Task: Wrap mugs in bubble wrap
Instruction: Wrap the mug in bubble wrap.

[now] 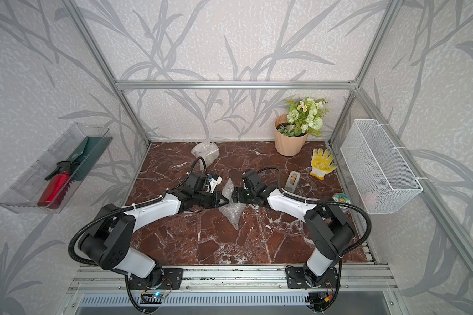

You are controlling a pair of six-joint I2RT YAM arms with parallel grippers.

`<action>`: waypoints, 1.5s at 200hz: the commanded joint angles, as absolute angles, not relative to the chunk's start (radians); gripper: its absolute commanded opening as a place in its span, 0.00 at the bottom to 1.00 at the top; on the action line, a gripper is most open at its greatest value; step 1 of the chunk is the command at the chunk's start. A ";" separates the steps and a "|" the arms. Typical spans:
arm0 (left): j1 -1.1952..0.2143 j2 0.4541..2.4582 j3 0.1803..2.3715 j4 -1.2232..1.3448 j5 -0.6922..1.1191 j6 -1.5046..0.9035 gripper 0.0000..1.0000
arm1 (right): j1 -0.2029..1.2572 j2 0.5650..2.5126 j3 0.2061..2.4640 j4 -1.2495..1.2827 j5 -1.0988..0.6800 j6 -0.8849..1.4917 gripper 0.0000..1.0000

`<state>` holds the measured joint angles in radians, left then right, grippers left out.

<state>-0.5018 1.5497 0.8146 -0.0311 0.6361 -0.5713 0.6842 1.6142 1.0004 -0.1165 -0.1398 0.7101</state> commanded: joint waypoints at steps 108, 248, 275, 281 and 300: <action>-0.532 1.610 0.806 -0.218 0.601 -0.526 0.00 | 0.681 1.786 1.257 -0.436 -0.139 0.741 0.87; -0.540 1.536 0.807 -0.154 0.628 -0.569 0.35 | 0.680 1.808 1.145 -0.411 -0.146 0.746 0.80; -0.539 1.468 0.828 -0.196 0.609 -0.586 0.35 | 0.680 1.812 1.135 -0.402 -0.147 0.747 0.79; -0.540 1.445 0.826 -0.198 0.599 -0.592 0.35 | 0.680 1.812 1.132 -0.397 -0.149 0.747 0.79; -0.540 1.358 0.821 -0.225 0.535 -0.615 0.33 | 0.680 1.810 1.124 -0.385 -0.155 0.749 0.79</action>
<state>-0.5343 1.4677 0.8349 -0.1299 0.6106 -0.5858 0.6792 1.7851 1.1461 -0.3553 -0.1665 0.7509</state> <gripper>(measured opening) 0.337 0.791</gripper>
